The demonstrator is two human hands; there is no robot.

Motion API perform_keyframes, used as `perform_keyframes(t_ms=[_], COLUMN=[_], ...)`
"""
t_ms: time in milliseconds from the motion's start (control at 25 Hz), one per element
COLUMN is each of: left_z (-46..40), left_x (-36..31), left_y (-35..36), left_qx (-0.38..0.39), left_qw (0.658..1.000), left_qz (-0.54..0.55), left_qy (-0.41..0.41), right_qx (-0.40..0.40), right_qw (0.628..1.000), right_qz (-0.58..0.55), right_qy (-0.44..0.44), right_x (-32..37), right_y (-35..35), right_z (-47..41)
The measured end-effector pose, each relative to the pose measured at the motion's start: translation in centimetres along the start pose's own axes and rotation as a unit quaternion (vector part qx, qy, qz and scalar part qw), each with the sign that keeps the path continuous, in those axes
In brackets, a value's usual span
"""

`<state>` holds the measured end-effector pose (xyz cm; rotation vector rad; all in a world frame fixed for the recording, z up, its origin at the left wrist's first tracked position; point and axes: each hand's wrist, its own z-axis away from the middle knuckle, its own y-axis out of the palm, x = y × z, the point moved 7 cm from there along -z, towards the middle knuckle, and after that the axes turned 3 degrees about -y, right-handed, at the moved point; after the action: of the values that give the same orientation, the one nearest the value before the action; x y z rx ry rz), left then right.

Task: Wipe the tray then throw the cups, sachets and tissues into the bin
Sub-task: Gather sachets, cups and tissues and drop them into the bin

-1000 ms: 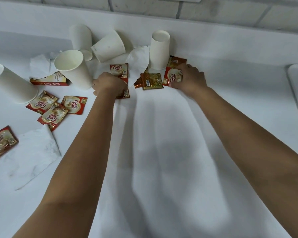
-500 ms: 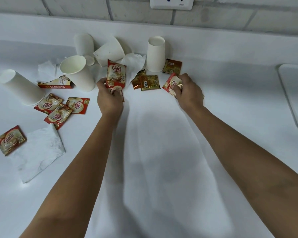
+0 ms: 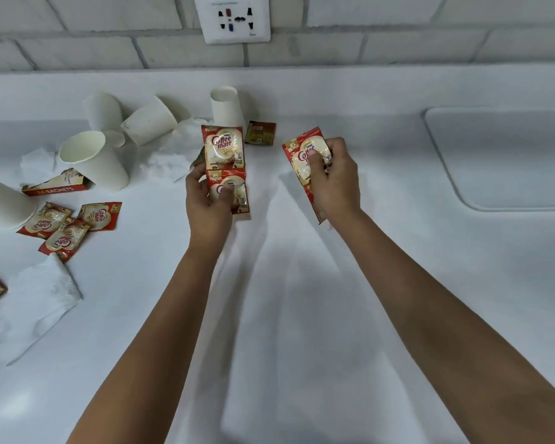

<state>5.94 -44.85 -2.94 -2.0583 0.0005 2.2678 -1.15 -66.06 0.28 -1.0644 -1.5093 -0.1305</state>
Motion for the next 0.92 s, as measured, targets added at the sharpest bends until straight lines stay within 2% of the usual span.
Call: perform_keyframes(t_ms=[160, 400, 480, 680, 800, 920], left_z=[5.4, 15.8, 20.9, 33.7, 41.0, 48.3], left_x=[-1.8, -2.9, -2.7, -1.1, 0.2, 2.8], left_y=[7.1, 18.1, 22.2, 30.1, 33.4, 36.0], left_qx=[0.103, 0.266, 0.322, 0.427, 0.478, 0.527], left_qw=[0.994, 0.962, 0.944, 0.900, 0.871, 0.835], left_qz=[0.001, 0.016, 0.007, -0.036, -0.104, -0.155], left_qy=[-0.040, -0.063, -0.074, -0.081, -0.034, -0.027], right_qx=[-0.044, -0.161, -0.218, -0.297, -0.337, -0.374], right_qw=[0.998, 0.984, 0.969, 0.936, 0.914, 0.881], right_qz=[-0.046, -0.029, -0.032, -0.051, -0.046, -0.053], right_qy=[0.018, 0.076, 0.111, 0.182, 0.223, 0.287], right_x=[-1.3, -7.9, -10.9, -17.5, -21.4, -26.6], right_y=[-6.9, -21.4, -27.4, -39.3, -45.3, -50.3], right_z=[2.5, 8.9, 12.2, 20.7, 26.2, 33.1])
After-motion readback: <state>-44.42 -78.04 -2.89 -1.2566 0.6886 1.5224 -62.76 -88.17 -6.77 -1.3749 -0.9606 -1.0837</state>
